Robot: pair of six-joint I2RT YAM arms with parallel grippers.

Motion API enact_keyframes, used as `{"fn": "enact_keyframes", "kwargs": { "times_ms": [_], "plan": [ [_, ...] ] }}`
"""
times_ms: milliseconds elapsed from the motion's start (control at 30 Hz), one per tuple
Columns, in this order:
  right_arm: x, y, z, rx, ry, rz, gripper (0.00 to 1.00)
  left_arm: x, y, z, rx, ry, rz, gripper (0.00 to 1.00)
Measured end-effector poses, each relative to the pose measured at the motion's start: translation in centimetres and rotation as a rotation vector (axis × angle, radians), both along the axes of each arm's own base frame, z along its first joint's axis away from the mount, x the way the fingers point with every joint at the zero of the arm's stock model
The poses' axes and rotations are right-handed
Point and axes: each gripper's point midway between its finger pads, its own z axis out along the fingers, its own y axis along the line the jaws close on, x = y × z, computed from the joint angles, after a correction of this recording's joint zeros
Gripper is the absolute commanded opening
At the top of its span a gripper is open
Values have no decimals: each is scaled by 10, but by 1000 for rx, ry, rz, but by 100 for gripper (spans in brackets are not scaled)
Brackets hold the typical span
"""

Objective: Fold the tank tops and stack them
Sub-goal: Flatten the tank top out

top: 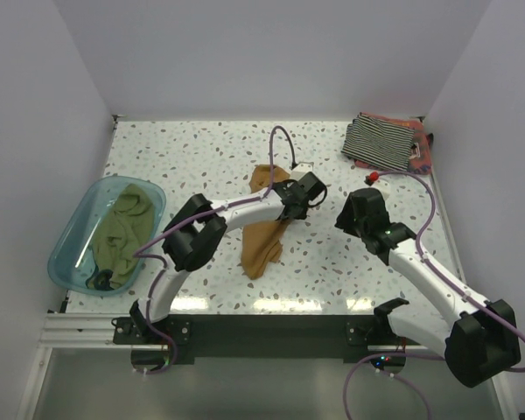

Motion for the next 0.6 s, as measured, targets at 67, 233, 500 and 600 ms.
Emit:
{"fn": "enact_keyframes", "kwargs": {
  "times_ms": [67, 233, 500, 600],
  "plan": [
    [0, 0, -1, 2, 2, 2, 45, 0, 0, -1, 3, 2, 0, 35],
    [-1, 1, -1, 4, 3, 4, 45, 1, 1, -1, 11, -3, -1, 17],
    [-2, 4, -2, 15, 9, 18, 45, 2, 3, 0, 24, -11, -8, 0],
    [-4, 7, -2, 31, 10, 35, 45, 1, 3, 5, 13, -13, -11, 0]
  ]
}}
